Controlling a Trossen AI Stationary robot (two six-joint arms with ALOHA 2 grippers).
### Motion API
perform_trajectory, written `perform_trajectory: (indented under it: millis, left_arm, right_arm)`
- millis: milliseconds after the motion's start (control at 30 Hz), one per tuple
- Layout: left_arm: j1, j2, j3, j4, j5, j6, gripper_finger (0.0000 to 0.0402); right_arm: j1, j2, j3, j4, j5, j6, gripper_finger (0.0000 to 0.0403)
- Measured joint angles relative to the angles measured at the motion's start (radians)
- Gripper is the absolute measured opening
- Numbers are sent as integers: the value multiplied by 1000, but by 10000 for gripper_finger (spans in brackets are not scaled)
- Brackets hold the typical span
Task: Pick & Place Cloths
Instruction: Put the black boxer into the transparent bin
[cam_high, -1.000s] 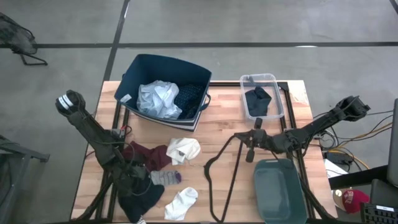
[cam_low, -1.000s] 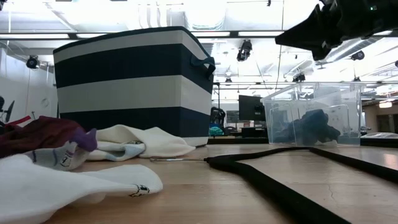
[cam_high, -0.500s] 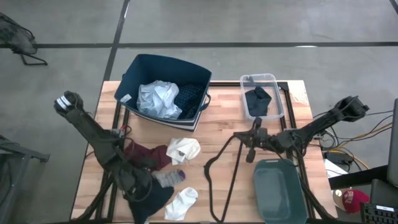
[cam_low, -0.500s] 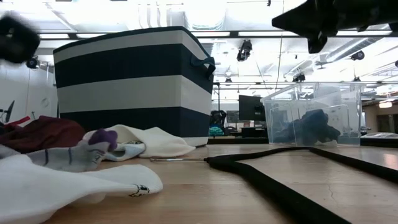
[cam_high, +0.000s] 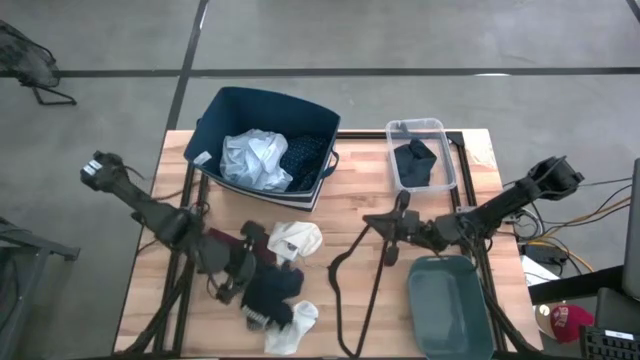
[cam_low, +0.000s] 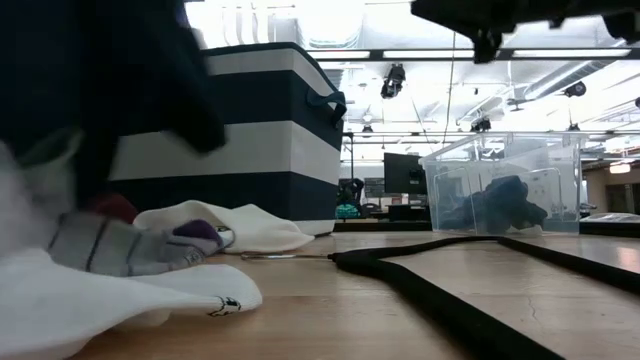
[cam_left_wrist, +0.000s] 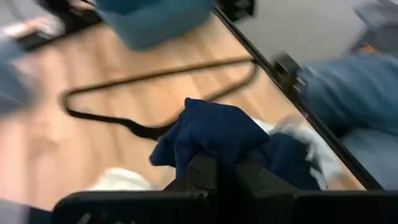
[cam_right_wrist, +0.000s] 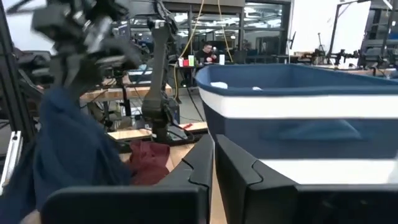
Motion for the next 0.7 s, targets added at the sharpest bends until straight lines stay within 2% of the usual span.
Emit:
perform_trajectory:
  millis: [200, 333, 533, 700]
  left_arm:
    - [102, 0, 138, -25, -76, 29, 13]
    - [156, 0, 206, -23, -86, 4, 13]
    - [208, 0, 246, 0, -86, 24, 15]
    - [235, 0, 246, 72, -84, 34, 16]
  right_arm:
    - [0, 119, 134, -12, -45, -63, 61]
    - [0, 188, 219, -73, -44, -73, 95]
    - [0, 265, 335, -187, -44, -9, 159]
    - [0, 334, 413, -200, -43, -28, 218]
